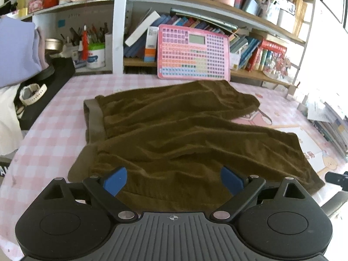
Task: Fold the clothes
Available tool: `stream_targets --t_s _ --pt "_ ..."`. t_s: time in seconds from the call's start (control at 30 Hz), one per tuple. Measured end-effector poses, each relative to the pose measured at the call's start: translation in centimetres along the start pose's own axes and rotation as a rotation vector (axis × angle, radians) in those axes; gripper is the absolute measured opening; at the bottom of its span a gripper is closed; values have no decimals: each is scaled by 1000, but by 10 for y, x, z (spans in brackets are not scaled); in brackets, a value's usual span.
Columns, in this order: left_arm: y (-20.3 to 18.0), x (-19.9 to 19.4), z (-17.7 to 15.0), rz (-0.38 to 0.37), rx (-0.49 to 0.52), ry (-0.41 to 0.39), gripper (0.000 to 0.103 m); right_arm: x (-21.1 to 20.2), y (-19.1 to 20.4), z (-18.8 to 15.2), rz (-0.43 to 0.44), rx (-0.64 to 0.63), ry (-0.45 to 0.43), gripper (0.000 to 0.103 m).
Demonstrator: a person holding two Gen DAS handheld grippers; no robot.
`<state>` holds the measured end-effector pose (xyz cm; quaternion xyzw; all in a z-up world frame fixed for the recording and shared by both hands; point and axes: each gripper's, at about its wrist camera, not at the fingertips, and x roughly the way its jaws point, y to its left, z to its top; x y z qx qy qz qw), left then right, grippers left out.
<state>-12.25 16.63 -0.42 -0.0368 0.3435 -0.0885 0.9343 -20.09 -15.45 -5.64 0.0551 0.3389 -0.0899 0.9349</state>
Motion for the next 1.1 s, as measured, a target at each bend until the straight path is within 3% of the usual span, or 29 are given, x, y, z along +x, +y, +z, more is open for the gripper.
stream_targets --t_s 0.27,0.5,0.73,0.93,1.1 --pt "20 18 30 62 -18 -30 96 23 -12 53 82 -61 -50 85" --pt "33 55 66 163 -15 -26 99 81 -22 123 168 -215 -64 89" --pt "44 105 96 260 -54 21 99 180 -24 195 310 -304 -3 89" --pt "53 149 118 299 28 52 99 278 3 255 416 -436 31 86" --pt "73 184 136 313 40 142 98 360 33 291 442 -479 74 68"
